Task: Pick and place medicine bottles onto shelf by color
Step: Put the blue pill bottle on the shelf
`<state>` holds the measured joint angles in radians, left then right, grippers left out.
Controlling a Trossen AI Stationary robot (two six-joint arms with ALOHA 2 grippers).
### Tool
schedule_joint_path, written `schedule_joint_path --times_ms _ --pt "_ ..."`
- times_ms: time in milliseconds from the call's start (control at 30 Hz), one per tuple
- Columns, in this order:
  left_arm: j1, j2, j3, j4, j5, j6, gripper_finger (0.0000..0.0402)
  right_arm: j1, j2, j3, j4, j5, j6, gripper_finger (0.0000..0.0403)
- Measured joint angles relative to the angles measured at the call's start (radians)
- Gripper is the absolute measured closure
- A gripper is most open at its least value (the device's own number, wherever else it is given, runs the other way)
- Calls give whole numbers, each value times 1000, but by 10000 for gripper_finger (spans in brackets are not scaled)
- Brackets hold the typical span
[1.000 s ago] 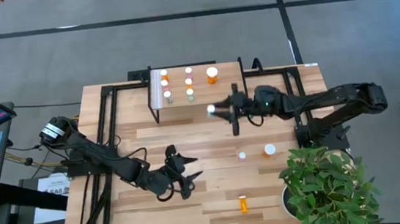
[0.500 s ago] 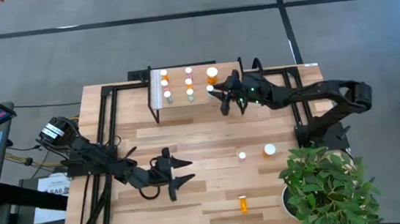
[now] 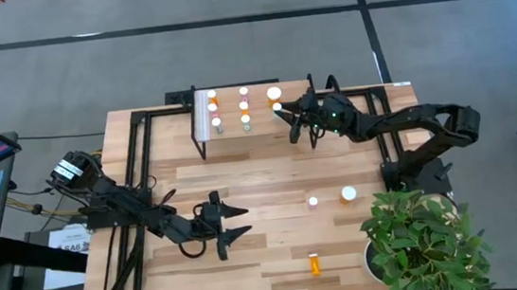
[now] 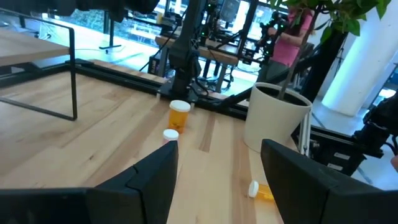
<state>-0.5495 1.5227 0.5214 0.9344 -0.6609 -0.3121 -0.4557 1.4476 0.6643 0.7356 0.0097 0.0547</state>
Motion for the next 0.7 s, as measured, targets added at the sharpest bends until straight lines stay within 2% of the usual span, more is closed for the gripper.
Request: schedule_joint_path --times_ms 700 --pt "0 0 0 0 -6 -5 184 -5 0 0 -71 -3 24 284"
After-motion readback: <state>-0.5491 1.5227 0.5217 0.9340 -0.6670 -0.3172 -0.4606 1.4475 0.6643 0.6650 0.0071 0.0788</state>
